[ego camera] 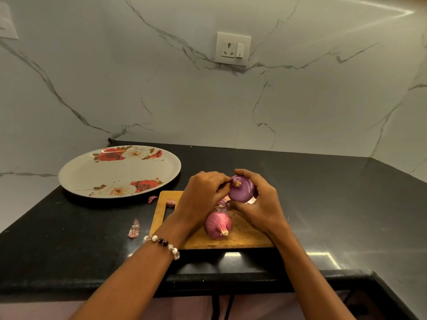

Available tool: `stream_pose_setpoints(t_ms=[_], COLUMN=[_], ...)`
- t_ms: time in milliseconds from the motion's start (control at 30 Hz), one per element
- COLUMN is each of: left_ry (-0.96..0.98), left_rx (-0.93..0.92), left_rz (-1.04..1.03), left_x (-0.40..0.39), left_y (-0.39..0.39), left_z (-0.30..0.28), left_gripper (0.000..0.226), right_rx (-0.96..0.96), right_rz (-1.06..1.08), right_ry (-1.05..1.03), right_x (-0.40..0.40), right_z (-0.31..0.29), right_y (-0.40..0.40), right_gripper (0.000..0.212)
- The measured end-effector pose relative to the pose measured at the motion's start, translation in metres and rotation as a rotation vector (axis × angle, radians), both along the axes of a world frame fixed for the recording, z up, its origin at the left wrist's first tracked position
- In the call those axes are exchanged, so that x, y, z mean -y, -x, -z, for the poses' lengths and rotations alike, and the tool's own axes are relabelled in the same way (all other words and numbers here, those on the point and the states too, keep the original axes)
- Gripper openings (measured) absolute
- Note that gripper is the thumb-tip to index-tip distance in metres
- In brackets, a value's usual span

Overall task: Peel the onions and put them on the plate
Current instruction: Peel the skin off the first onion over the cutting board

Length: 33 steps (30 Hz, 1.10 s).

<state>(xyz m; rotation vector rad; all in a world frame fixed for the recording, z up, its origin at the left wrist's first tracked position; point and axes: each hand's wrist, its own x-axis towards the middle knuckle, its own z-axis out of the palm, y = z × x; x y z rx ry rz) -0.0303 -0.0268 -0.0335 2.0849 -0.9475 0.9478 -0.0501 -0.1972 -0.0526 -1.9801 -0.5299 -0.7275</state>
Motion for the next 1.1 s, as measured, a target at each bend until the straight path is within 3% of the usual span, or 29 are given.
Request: stream_pose_setpoints(t_ms=[400,700,867,1100], left_ry=[0.000,0.236,0.294,0.361], left_rx=[-0.002,-0.129,-0.292,-0.363], left_rz=[-0.103,-0.071,-0.098,0.015], left_x=[0.003,0.007,0.010,0.008], left_y=[-0.001,-0.001,0.002,0.002], left_z=[0.002,-0.002,-0.004,-0.008], left_gripper=[0.014,0.009,0.010,0.014], right_rx=[0.076,0.137,0.155,0.092], right_rz=[0.008,0.044,0.060,0.033], right_ry=[0.028,0.061,0.062,-0.064], right_x=[-0.005,-0.004,-0.006,-0.001], right_z=[-0.002,-0.001,-0.002,-0.004], right_y=[0.003,0.002,0.002,0.002], right_gripper=[0.064,0.063,0.061,0.070])
